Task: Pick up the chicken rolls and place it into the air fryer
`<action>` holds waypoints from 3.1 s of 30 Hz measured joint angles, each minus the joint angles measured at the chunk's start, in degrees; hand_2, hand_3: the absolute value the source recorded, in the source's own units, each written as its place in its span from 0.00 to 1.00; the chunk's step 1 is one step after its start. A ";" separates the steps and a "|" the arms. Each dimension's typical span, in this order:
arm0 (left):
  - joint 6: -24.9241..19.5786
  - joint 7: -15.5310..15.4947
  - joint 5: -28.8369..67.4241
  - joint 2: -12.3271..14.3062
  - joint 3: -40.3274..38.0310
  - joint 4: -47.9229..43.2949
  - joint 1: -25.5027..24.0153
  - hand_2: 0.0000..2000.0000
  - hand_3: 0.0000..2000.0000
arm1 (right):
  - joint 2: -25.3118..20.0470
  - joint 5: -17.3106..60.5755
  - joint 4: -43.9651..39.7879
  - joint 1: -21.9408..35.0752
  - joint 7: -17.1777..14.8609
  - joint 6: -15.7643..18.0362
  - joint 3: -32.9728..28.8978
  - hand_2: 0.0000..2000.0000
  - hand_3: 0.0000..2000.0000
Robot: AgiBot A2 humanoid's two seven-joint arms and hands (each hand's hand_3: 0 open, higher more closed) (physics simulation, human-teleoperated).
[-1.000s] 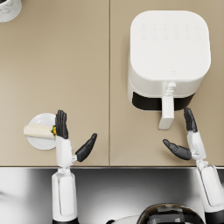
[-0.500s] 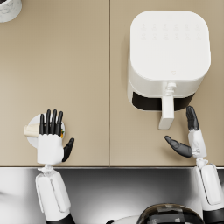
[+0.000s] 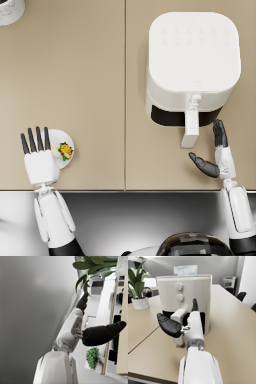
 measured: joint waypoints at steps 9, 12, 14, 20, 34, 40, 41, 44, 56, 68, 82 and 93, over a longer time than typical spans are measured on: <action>-0.17 0.01 5.52 -0.30 4.16 8.57 2.19 0.00 0.00 | -1.12 0.00 -0.17 0.30 0.00 0.00 -0.51 0.00 0.00; -0.08 0.02 5.70 -0.15 5.40 11.39 2.48 0.00 0.00 | -1.59 -0.01 -0.70 0.75 0.00 0.00 -0.59 0.00 0.00; 0.57 0.07 5.77 -0.11 6.31 13.40 2.98 0.00 0.00 | -1.87 -0.01 -1.08 0.98 0.00 0.00 -0.52 0.00 0.00; 4.63 0.67 5.87 -0.28 9.02 18.32 5.23 0.00 0.00 | -2.59 -0.01 -1.60 1.32 0.00 0.00 -1.10 0.00 0.00; 22.31 3.70 5.79 -0.62 11.32 31.09 11.28 1.00 1.00 | -3.81 -0.02 -0.51 1.15 0.00 0.00 -2.41 0.00 0.00; 23.96 9.43 5.78 0.07 11.53 14.92 8.99 1.00 1.00 | -4.53 -0.02 -3.54 1.76 0.00 0.00 -0.47 0.00 0.00; 24.02 9.68 5.78 0.15 11.62 12.40 8.84 1.00 1.00 | -4.69 -0.02 -4.28 1.97 0.00 0.00 -0.12 0.00 0.00; 24.10 10.09 5.76 0.27 12.01 5.93 8.70 1.00 1.00 | -5.19 -0.02 -7.15 2.67 0.00 0.00 0.84 0.00 0.00; 24.04 10.33 5.73 0.72 13.50 -4.28 9.48 1.00 1.00 | -6.86 0.04 -18.22 4.94 0.03 -1.37 5.24 0.00 0.00; 24.01 10.33 5.71 1.15 14.99 -5.80 10.55 1.00 1.00 | -4.48 0.67 -24.57 9.98 0.25 -7.55 12.04 1.00 1.00; 23.99 10.32 5.69 2.78 23.74 -6.32 14.20 1.00 1.00 | 20.66 0.38 -2.72 5.50 -0.08 -4.41 30.13 1.00 1.00; 23.87 10.28 -17.54 6.39 34.44 -10.65 17.29 1.00 1.00 | 32.30 0.24 11.26 -1.47 0.16 -7.91 35.65 1.00 1.00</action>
